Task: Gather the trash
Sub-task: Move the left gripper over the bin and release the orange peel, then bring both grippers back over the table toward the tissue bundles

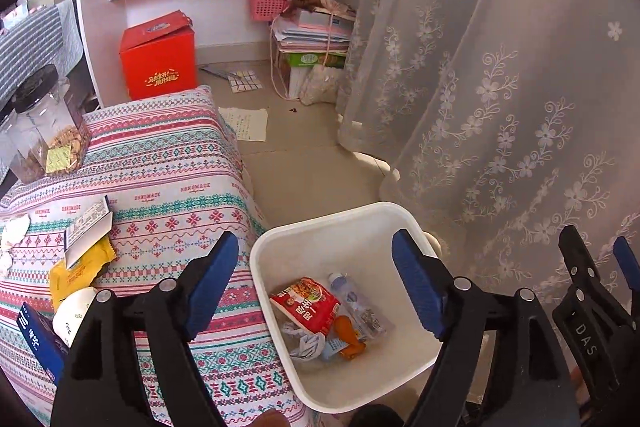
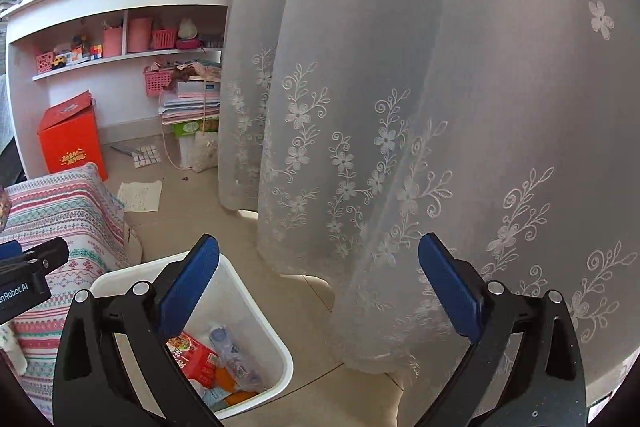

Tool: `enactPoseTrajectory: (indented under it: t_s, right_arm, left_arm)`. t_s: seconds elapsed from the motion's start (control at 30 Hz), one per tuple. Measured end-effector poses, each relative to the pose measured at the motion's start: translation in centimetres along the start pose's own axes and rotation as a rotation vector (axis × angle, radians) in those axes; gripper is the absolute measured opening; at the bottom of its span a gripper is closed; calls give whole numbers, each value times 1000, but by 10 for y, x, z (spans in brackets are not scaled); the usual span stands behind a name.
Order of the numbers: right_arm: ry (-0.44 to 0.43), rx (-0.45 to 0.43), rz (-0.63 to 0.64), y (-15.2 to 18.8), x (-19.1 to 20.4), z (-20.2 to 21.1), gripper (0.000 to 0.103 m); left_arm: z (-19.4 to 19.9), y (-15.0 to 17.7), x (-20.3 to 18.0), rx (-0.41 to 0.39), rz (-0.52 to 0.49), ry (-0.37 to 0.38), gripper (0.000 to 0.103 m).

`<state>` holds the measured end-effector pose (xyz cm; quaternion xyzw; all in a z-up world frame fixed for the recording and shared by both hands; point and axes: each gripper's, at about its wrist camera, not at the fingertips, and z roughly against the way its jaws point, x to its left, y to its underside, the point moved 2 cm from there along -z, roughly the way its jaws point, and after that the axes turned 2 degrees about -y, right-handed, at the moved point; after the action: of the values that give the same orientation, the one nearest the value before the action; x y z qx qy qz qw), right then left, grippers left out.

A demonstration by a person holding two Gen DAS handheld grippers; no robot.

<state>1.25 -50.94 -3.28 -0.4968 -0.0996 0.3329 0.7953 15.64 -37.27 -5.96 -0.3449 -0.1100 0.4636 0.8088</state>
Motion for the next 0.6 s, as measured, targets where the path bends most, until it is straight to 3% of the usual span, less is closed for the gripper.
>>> enactPoseTrajectory:
  t_s: [0.1,0.6]
  right_arm:
    - [-11,-19,4,-3,10,6,96]
    - [-118,-68,86,-9,95,39,96]
  left_arm:
    - [9,-1,13,-26,17,-39,84]
    - [38,6,108,-38,113,-189,84]
